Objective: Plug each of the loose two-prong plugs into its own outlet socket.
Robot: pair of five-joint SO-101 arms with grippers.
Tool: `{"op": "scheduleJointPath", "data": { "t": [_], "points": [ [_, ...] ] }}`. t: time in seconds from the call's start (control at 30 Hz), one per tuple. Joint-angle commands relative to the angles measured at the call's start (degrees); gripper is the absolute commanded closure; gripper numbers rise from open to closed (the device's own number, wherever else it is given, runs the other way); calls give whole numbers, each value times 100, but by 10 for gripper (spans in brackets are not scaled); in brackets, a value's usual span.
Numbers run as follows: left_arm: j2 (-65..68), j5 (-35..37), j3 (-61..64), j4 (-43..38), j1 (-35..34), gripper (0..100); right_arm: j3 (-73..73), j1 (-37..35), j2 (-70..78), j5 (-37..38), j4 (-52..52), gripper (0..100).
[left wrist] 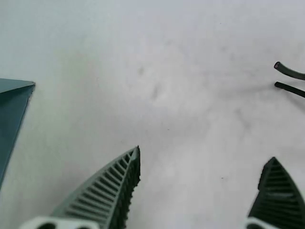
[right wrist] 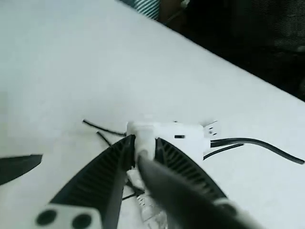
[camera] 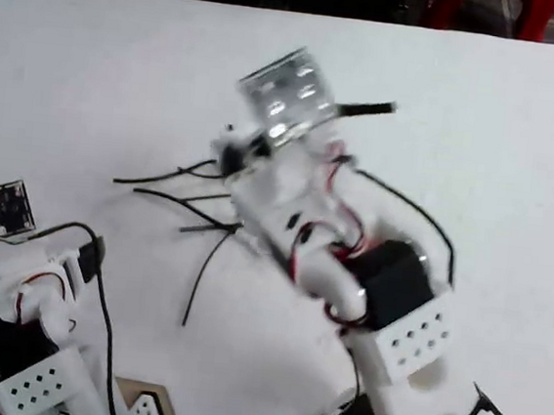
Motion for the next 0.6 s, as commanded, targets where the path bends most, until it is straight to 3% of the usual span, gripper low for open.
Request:
{"op": "scheduleJointPath", "data": {
  "t": [0.0, 0.27, 0.57],
  "points": [
    [-84, 9, -26, -114, -4, 619, 79, 840, 119, -70, -822, 981],
    [-84, 9, -26, -114, -4, 619, 1134, 2299, 1534, -114, -3292, 981],
    [-84, 9, -26, -114, -4, 619, 1116, 2897, 3389, -70, -5068, 980]
  ]
}}
